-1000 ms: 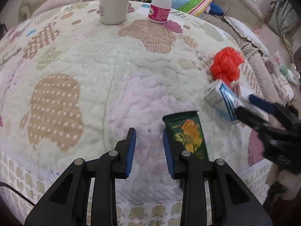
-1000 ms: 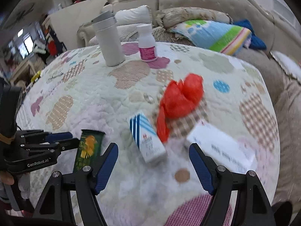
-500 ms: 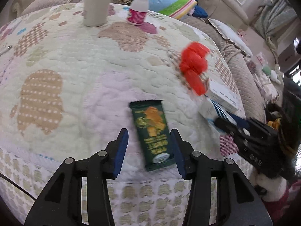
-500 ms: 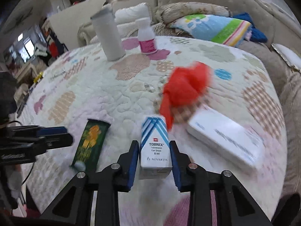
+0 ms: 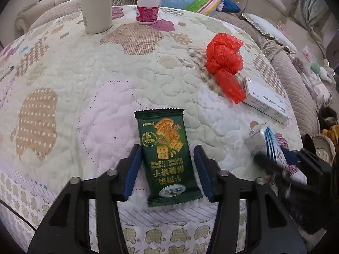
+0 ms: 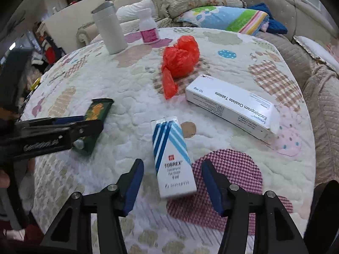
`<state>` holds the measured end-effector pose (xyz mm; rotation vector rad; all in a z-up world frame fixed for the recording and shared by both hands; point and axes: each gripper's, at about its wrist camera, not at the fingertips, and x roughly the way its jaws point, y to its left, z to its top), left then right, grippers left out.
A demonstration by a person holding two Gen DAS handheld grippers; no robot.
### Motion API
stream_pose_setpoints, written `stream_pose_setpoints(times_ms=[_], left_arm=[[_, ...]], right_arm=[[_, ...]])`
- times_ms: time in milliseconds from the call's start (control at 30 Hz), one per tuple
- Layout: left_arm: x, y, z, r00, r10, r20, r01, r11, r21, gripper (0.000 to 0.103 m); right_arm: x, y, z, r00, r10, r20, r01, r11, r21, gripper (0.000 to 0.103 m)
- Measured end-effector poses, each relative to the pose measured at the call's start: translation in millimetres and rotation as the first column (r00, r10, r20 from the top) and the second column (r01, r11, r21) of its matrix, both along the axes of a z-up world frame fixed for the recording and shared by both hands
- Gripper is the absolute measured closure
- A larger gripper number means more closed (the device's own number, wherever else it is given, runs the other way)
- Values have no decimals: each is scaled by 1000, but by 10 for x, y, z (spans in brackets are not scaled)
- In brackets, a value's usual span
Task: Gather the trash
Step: 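Grasp the green cracker packet with the left gripper while the right grasps the Tobrex eye-drop box, then carry the cracker packet and Tobrex box over the black bin and open both grippers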
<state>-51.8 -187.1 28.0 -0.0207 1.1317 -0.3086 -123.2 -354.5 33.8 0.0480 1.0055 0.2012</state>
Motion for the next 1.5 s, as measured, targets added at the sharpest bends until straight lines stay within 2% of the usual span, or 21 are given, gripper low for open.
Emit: stream_pose_setpoints(times_ms=[33, 100, 333, 733, 1033, 1500], left_arm=[[-13, 12, 3, 1000, -10, -7, 10, 1000, -7, 64], [-50, 34, 25, 999, -25, -20, 24, 999, -23, 64], [-230, -99, 285, 997, -65, 33, 67, 996, -55, 64], [-508, -665, 574, 981, -164, 106, 169, 985, -36, 64], [-705, -1167, 711, 955, -254, 152, 258, 966, -10, 64], [-932, -1932, 749, 909, -381, 171, 384, 923, 17, 64]], right_arm=[[11, -9, -4, 1000, -5, 0, 5, 1000, 12, 74], [2, -20, 9, 1000, -8, 3, 8, 1000, 23, 74], [-166, -173, 214, 998, -34, 46, 31, 998, 57, 74], [-490, -557, 456, 990, -113, 89, 108, 992, 58, 74], [-762, -1010, 580, 972, -208, 112, 202, 977, 63, 74], [-1170, -1713, 616, 929, -352, 115, 346, 936, 69, 74]])
